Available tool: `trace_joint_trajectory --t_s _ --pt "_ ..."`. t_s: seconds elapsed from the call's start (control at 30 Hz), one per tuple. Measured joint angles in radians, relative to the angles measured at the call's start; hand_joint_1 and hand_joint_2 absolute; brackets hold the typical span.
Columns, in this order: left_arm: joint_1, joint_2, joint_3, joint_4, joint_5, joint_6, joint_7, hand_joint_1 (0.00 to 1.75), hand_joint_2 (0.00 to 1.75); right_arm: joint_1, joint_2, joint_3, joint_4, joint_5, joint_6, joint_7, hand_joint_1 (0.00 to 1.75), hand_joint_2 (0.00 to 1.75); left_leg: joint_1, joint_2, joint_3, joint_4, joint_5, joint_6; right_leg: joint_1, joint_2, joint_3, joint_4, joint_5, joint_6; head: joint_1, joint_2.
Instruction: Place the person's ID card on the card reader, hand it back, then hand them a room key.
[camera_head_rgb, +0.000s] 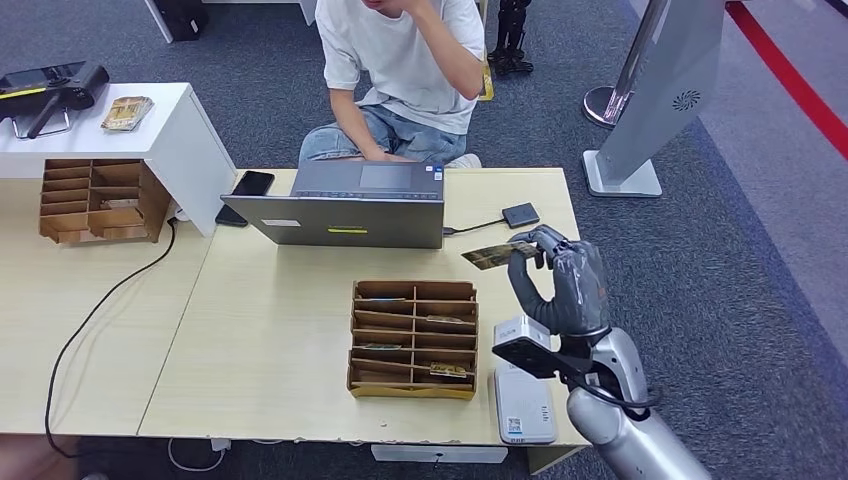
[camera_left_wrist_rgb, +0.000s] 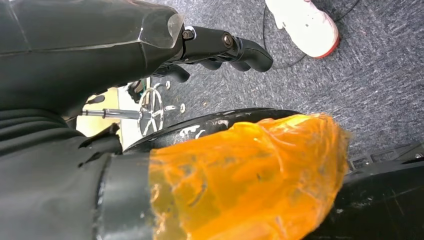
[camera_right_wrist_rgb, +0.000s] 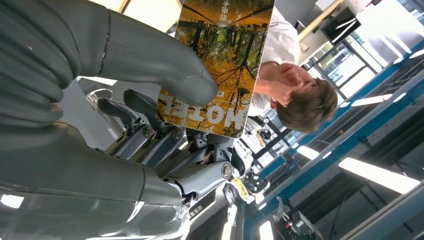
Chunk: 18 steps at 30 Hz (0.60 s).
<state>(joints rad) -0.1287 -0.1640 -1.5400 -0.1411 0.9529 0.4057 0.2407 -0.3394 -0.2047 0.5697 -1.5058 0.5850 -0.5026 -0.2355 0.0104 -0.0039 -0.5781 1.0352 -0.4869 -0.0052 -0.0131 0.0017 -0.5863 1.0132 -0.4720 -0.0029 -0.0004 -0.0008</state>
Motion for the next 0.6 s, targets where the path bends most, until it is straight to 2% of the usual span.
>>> trace_joint_trajectory --t_s 0.33,0.6 --pt "0.000 0.000 0.000 0.000 -0.024 -0.008 0.000 0.00 0.00 -0.070 0.045 0.017 0.064 0.083 -0.035 0.044 1.75 1.75 0.000 0.000 0.000 0.000 0.000 0.000 0.000 0.000 0.000 0.000 0.000 0.000 0.000 0.000" --pt "0.000 0.000 -0.001 0.000 -0.026 -0.008 0.000 0.00 0.00 -0.095 0.064 0.028 0.098 0.094 -0.039 0.050 1.75 1.75 0.000 0.000 0.000 0.000 0.000 0.000 0.000 0.000 0.000 0.000 0.000 0.000 0.000 0.000"
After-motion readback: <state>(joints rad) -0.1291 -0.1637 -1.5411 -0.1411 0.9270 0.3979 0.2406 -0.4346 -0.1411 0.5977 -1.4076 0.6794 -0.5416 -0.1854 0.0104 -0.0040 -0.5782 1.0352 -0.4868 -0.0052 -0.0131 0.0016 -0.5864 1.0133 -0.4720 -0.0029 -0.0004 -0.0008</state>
